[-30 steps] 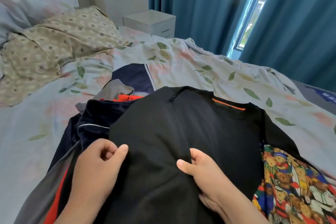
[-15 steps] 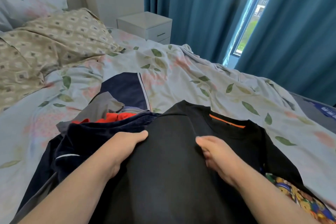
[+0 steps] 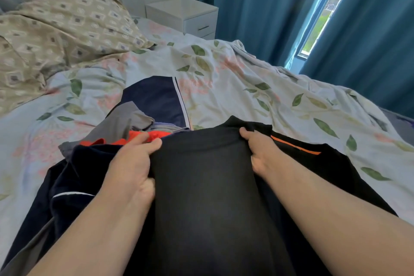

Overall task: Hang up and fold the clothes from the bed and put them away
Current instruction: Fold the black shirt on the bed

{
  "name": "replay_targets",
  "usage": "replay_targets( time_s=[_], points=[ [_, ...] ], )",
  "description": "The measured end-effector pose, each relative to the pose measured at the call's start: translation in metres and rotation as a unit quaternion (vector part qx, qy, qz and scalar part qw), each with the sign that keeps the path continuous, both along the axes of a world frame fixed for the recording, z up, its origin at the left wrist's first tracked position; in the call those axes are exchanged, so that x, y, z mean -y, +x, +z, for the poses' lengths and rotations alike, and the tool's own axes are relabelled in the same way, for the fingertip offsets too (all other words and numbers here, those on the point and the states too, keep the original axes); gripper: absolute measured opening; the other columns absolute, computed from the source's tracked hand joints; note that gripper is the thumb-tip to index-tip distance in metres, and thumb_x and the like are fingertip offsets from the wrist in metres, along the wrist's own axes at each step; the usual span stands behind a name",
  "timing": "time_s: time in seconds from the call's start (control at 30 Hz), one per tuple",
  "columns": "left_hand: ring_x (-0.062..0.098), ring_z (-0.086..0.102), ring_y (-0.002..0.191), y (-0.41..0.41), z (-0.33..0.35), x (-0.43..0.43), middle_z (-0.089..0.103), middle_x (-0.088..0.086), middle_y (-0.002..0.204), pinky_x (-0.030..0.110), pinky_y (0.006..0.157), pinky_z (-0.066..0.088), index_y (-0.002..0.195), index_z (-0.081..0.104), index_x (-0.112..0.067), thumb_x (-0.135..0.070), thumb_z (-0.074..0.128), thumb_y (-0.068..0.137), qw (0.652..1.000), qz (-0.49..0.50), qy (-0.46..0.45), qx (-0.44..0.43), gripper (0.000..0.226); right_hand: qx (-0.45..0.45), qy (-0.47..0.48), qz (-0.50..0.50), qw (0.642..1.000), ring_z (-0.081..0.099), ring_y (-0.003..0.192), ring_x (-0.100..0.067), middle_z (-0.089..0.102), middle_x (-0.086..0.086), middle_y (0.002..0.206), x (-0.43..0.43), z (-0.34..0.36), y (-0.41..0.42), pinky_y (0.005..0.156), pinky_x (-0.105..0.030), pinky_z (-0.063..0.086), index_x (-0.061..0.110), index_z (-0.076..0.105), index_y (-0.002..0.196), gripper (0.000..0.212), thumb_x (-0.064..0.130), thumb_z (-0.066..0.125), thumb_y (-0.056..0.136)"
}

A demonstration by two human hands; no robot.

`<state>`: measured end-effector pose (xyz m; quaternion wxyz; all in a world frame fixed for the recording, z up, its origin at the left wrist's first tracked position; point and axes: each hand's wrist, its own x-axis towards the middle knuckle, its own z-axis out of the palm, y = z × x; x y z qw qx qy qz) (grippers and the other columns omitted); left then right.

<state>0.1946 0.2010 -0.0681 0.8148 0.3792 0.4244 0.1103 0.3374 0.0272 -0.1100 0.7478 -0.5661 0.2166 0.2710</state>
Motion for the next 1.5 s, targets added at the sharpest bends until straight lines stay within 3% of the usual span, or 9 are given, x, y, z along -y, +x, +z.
replay_targets(
  time_s=[0.17,0.33,0.5,0.7,0.8,0.97,1.17,1.33,1.5],
  points=[
    [0.016,0.067,0.101,0.009,-0.041,0.010,0.065,0.003,0.121,0.031,0.082,0.057,0.134,0.058,-0.022,-0.007,0.079,0.079,0.974,-0.057,0.218,-0.005,0.060,0.055,-0.127,-0.019,0.990,0.065,0.103,-0.027,0.066,-0.008,0.117,-0.003,-0.016,0.003,0.092,-0.046,0.056,0.007,0.062,0.123,0.032,0.027,0.063,0.098],
    [0.018,0.069,0.095,0.014,-0.071,-0.007,0.068,0.002,0.116,0.030,0.069,0.059,0.131,0.058,-0.026,0.008,0.071,0.077,0.970,-0.106,0.217,0.001,0.065,-0.029,-0.001,0.065,0.997,0.075,0.081,-0.027,0.076,-0.012,0.092,0.026,-0.007,-0.034,0.068,-0.037,0.062,0.001,0.069,0.109,0.033,0.030,0.068,0.094],
    [0.009,0.066,0.097,0.007,-0.074,-0.001,0.066,0.000,0.117,0.025,0.078,0.055,0.138,0.054,-0.020,0.012,0.068,0.079,0.954,-0.113,0.279,0.007,0.069,0.019,0.041,0.118,0.992,0.073,0.096,-0.030,0.073,-0.021,0.110,0.071,0.002,-0.109,0.076,-0.040,0.061,-0.005,0.069,0.111,0.027,0.013,0.064,0.093],
    [0.031,0.072,0.094,-0.042,-0.036,0.022,0.071,0.015,0.114,0.041,0.071,0.060,0.121,0.063,-0.008,-0.008,0.069,0.087,0.977,-0.086,0.190,0.037,0.035,0.004,0.028,0.109,0.994,0.073,0.096,-0.037,0.073,-0.024,0.106,0.097,0.001,-0.187,0.076,-0.047,0.060,-0.004,0.066,0.113,0.024,-0.001,0.066,0.089],
    [0.025,0.073,0.074,-0.099,-0.016,0.044,0.075,0.017,0.097,0.033,0.057,0.057,0.105,0.071,-0.005,-0.006,0.066,0.088,0.979,-0.115,0.165,0.026,0.018,-0.026,0.067,0.097,0.993,0.073,0.096,-0.036,0.073,-0.025,0.107,0.106,-0.001,-0.223,0.072,-0.043,0.060,-0.006,0.064,0.115,0.024,-0.002,0.062,0.092],
    [0.023,0.074,0.077,-0.197,0.004,0.079,0.076,0.018,0.094,0.026,0.056,0.056,0.093,0.074,-0.003,-0.003,0.064,0.088,0.970,-0.191,0.148,-0.015,0.011,-0.042,0.116,0.092,0.988,0.072,0.101,-0.034,0.071,-0.024,0.112,0.116,-0.002,-0.278,0.077,-0.040,0.061,-0.007,0.066,0.115,0.027,0.000,0.062,0.090],
    [0.029,0.071,0.102,-0.290,-0.003,0.126,0.074,0.014,0.109,0.037,0.082,0.057,0.102,0.076,-0.010,0.003,0.072,0.075,0.941,-0.323,0.098,-0.005,0.030,-0.042,0.140,0.095,0.985,0.066,0.113,-0.040,0.068,-0.026,0.119,0.123,-0.002,-0.334,0.105,-0.057,0.046,-0.004,0.065,0.121,0.039,0.010,0.068,0.085],
    [0.021,0.075,0.090,-0.318,-0.001,0.126,0.077,0.000,0.095,0.039,0.079,0.057,0.096,0.073,-0.018,0.006,0.068,0.080,0.932,-0.264,0.236,-0.079,0.029,-0.014,0.134,0.134,0.982,0.067,0.112,-0.038,0.070,-0.022,0.118,0.118,0.000,-0.381,0.103,-0.054,0.049,-0.001,0.066,0.119,0.034,-0.011,0.060,0.088],
    [0.007,0.073,0.080,-0.348,0.014,0.078,0.075,-0.014,0.091,0.039,0.073,0.058,0.092,0.069,-0.038,-0.011,0.075,0.078,0.877,-0.215,0.408,-0.136,0.031,0.005,0.099,0.202,0.974,0.072,0.103,-0.025,0.075,-0.008,0.111,0.087,0.010,-0.426,0.086,-0.044,0.059,0.010,0.068,0.117,0.031,-0.006,0.062,0.091]
  ],
)
